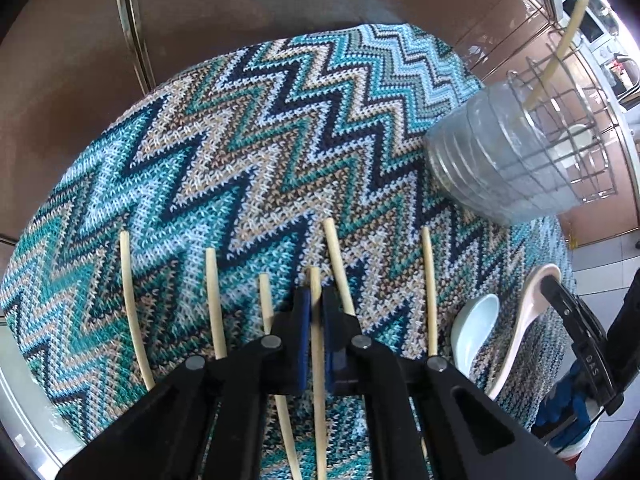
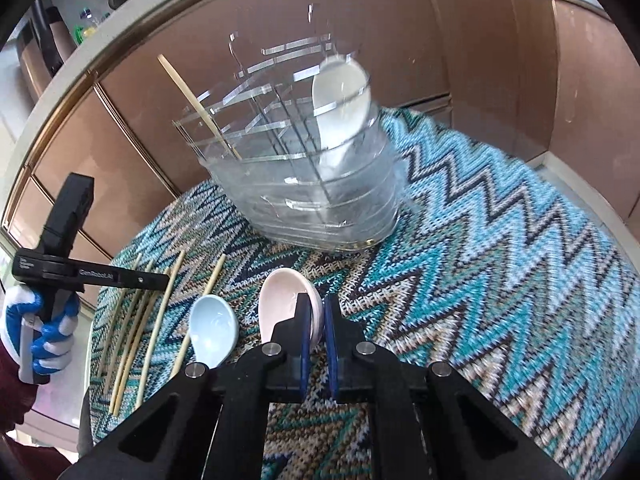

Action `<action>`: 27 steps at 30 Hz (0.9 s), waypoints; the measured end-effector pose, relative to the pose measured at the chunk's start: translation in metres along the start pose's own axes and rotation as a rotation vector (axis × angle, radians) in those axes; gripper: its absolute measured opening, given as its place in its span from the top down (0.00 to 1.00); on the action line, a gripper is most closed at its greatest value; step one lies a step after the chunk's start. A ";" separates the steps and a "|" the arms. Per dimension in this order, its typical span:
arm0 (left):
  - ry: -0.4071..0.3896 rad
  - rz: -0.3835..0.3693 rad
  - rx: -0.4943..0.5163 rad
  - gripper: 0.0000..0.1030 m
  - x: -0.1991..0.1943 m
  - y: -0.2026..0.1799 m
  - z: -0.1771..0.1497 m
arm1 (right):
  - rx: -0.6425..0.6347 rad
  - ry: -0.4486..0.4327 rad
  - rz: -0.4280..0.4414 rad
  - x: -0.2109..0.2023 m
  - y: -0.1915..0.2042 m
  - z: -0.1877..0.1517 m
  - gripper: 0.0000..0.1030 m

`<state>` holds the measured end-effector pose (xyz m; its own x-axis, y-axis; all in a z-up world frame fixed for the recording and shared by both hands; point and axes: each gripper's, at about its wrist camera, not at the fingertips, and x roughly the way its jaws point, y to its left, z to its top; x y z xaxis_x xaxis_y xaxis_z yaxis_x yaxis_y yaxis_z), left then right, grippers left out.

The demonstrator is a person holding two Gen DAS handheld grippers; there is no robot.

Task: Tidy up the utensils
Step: 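Grasp another chopstick with left tool while right tool grasps the pale-pink spoon, then lift and carry the chopstick with left tool while right tool carries the pink spoon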

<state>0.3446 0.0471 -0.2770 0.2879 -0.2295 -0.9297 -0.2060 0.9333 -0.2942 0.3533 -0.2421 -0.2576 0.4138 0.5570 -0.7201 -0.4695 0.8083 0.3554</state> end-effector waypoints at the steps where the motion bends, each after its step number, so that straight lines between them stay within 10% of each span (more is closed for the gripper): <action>1: -0.010 -0.009 0.002 0.95 -0.002 0.000 -0.001 | 0.002 -0.010 -0.005 -0.006 0.001 -0.001 0.93; 27: -0.277 -0.136 0.077 0.95 -0.134 0.003 -0.075 | -0.023 -0.231 -0.147 -0.140 0.091 -0.044 0.93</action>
<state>0.2356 0.0599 -0.1693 0.5537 -0.2793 -0.7845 -0.0800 0.9199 -0.3840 0.2184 -0.2555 -0.1505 0.6444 0.4650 -0.6071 -0.4075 0.8806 0.2419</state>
